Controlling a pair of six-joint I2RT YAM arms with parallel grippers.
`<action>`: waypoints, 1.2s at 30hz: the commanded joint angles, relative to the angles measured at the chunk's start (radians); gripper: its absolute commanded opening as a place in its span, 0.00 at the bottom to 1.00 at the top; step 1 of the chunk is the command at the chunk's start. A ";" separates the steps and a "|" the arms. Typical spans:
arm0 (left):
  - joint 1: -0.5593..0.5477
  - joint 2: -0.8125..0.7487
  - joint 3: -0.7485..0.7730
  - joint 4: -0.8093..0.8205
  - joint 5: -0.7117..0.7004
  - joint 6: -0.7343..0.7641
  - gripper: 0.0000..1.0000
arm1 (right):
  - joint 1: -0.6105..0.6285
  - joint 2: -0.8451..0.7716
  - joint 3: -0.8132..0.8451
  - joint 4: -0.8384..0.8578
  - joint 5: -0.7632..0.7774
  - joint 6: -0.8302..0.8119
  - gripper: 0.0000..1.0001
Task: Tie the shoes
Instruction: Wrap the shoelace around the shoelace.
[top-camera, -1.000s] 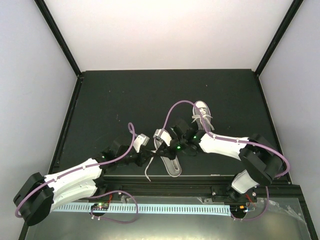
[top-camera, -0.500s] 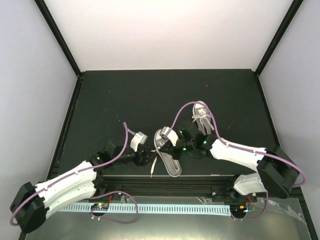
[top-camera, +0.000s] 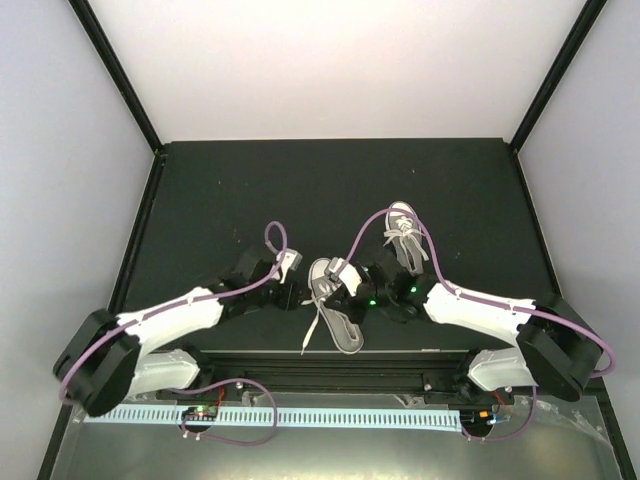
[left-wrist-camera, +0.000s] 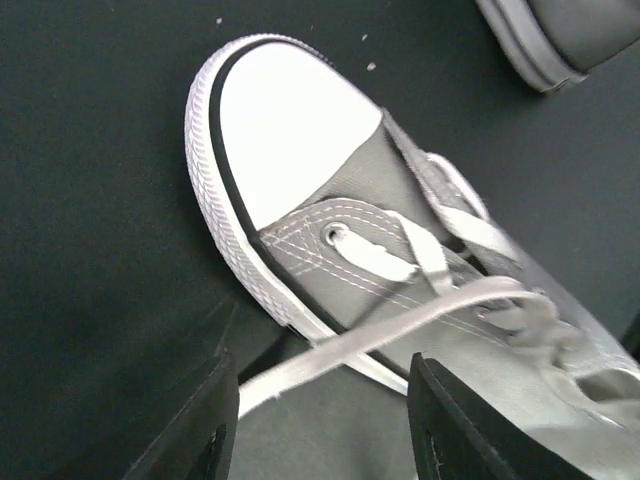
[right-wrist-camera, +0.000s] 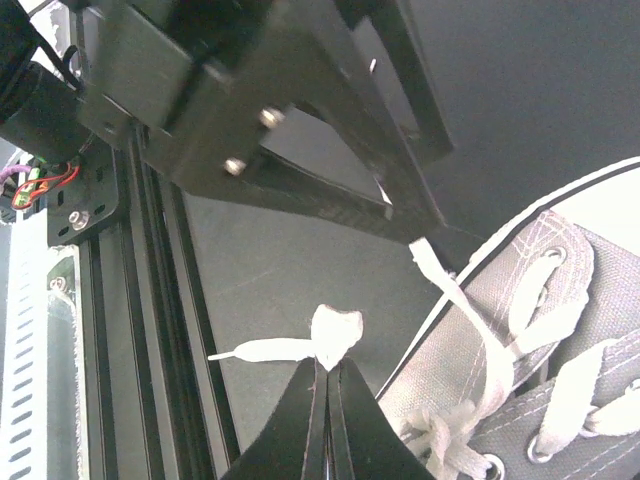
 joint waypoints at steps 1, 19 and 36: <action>0.005 0.129 0.086 -0.034 0.021 0.141 0.48 | -0.001 -0.014 -0.013 0.053 0.000 0.017 0.02; 0.003 0.436 0.132 0.200 0.198 0.146 0.43 | -0.001 -0.022 -0.034 0.076 0.003 0.040 0.02; 0.004 0.393 0.089 0.179 0.214 0.182 0.07 | -0.001 -0.038 -0.061 0.121 0.017 0.085 0.02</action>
